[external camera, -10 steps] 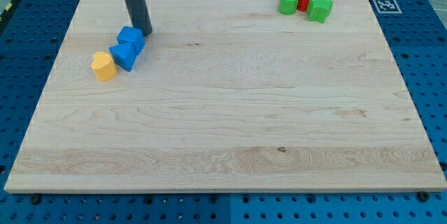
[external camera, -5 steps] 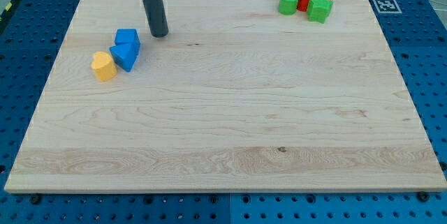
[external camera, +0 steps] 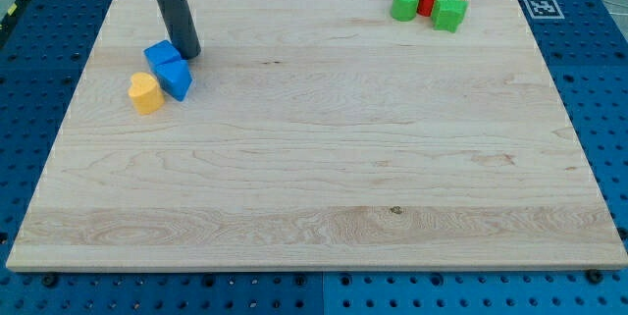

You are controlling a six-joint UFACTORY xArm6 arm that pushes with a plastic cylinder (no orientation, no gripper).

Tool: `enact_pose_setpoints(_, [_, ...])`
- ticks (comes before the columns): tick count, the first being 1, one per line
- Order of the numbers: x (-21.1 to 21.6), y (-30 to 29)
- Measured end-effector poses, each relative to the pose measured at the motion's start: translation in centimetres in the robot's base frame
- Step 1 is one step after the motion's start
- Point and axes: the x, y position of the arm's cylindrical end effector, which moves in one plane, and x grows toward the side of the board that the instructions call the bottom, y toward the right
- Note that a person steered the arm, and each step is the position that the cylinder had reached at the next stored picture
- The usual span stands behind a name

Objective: Place the blue cube above the blue triangle

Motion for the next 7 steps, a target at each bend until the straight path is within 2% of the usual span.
enact_pose_setpoints(3, [0.0, 0.7])
enact_pose_setpoints(5, [0.0, 9.6])
enact_pose_setpoints(7, [0.0, 13.3])
